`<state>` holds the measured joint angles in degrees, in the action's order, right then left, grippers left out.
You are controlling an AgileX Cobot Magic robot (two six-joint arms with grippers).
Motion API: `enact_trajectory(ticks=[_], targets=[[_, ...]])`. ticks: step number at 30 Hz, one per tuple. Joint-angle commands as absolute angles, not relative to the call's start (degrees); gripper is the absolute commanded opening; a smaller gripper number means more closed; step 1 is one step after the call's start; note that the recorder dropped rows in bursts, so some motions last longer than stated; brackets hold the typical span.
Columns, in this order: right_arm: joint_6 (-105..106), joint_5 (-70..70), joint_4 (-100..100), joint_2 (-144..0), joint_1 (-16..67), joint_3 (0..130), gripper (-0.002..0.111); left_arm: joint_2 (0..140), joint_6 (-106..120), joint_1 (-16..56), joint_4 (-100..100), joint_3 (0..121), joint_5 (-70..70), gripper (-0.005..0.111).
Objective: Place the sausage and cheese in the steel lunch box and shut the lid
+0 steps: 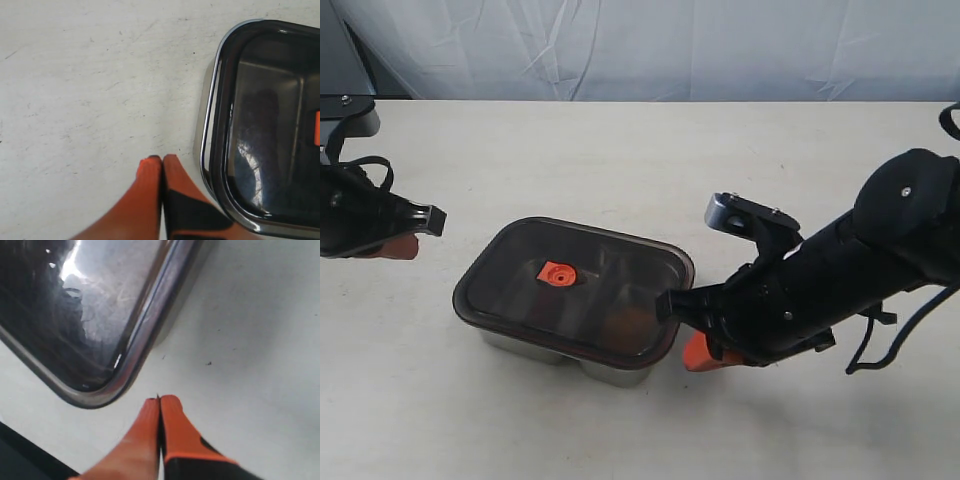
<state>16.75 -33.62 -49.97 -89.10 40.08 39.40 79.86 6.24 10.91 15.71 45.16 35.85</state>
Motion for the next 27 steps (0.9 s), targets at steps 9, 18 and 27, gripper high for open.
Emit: enact_trajectory(ticks=[9,18,27], targets=[[17.1,-30.5,-53.4,-89.9,40.1,39.3,0.000,79.4,6.3,10.9,16.1,45.3,35.4,0.000],[21.0,-29.9,-59.2,-89.9,40.1,39.3,0.000,79.4,6.3,10.9,16.4,45.3,35.4,0.000],[21.2,-24.7,-55.2,-86.2,40.0,39.3,0.000,79.3,13.6,11.0,23.7,45.4,35.8,0.000]])
